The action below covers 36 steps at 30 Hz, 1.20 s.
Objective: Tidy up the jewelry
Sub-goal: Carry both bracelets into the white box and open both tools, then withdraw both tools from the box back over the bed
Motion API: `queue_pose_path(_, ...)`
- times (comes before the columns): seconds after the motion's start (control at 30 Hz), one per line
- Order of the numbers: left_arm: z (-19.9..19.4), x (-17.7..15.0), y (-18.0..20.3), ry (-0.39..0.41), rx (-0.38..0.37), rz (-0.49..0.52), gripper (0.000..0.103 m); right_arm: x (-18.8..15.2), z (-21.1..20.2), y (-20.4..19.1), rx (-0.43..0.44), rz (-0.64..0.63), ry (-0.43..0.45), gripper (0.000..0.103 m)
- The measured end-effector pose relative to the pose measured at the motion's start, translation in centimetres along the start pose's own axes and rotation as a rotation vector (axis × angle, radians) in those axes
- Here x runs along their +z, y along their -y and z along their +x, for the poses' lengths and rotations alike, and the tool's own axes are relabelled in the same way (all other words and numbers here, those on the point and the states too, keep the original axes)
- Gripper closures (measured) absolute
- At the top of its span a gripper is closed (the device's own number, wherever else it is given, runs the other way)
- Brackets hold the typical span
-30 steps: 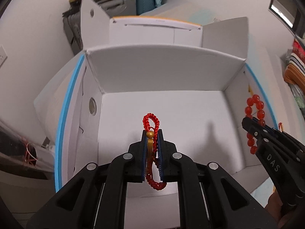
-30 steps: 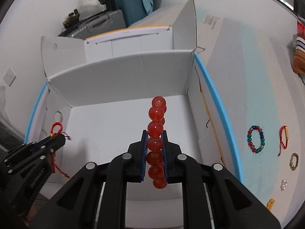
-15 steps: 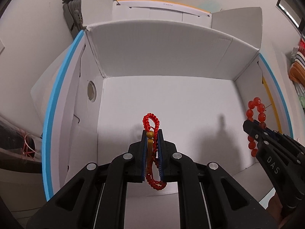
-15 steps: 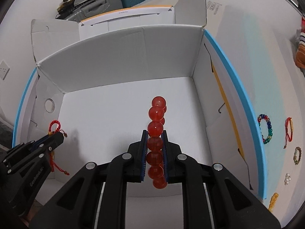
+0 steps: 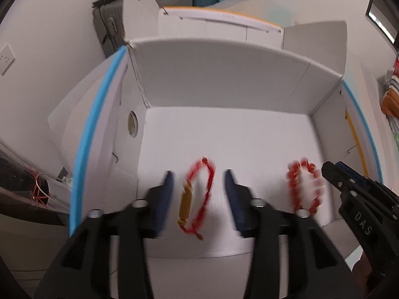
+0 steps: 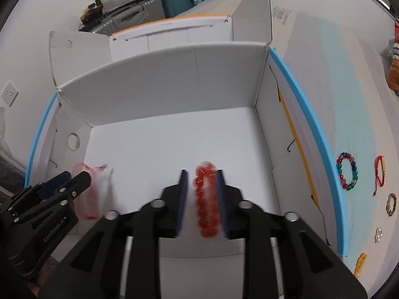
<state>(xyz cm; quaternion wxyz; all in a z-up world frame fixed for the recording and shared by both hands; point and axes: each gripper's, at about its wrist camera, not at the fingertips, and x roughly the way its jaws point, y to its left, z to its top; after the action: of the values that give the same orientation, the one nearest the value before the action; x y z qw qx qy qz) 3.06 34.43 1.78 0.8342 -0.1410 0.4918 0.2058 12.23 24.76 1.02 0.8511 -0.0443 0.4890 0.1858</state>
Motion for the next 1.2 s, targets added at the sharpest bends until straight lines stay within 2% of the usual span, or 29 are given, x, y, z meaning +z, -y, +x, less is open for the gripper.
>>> queue_pose_path(0.03,-0.5,0.0,-0.1,0.016,-0.002,-0.005,0.046,0.1,-0.4,-0.2,-0.002,-0.004,0.013,0.059)
queue_pose_path(0.13,-1.7,0.1,0.0,0.054,0.004,-0.005,0.031,0.1,-1.8,-0.2,0.003,-0.008,0.055,0.042)
queue_pose_path(0.17,-2.2,0.0,0.0,0.067,0.006,-0.004,0.028,0.1,-2.3,-0.1,0.005,-0.009,0.068,0.036)
queue_pose_path(0.27,-3.5,-0.1,0.3,0.109,0.006,0.003,0.018,-0.1,-3.7,0.1,0.003,-0.013,0.109,0.024)
queue_pose_path(0.33,-4.4,-0.5,0.5,0.138,0.023,0.009,0.012,-0.3,-4.8,0.6,-0.002,-0.008,0.147,0.020)
queue_pose_path(0.47,-6.5,-1.1,1.6,0.207,0.034,0.032,0.007,-0.6,-6.6,2.2,-0.036,0.030,0.223,0.008)
queue_pose_path(0.8,-8.6,-3.1,7.5,0.251,-0.031,0.109,0.006,-2.5,-10.1,9.4,-0.110,0.128,0.273,0.008)
queue_pose_path(1.2,-9.3,-6.3,17.1,0.243,-0.130,0.242,0.006,-5.9,-13.9,19.5,-0.180,0.226,0.286,0.008)
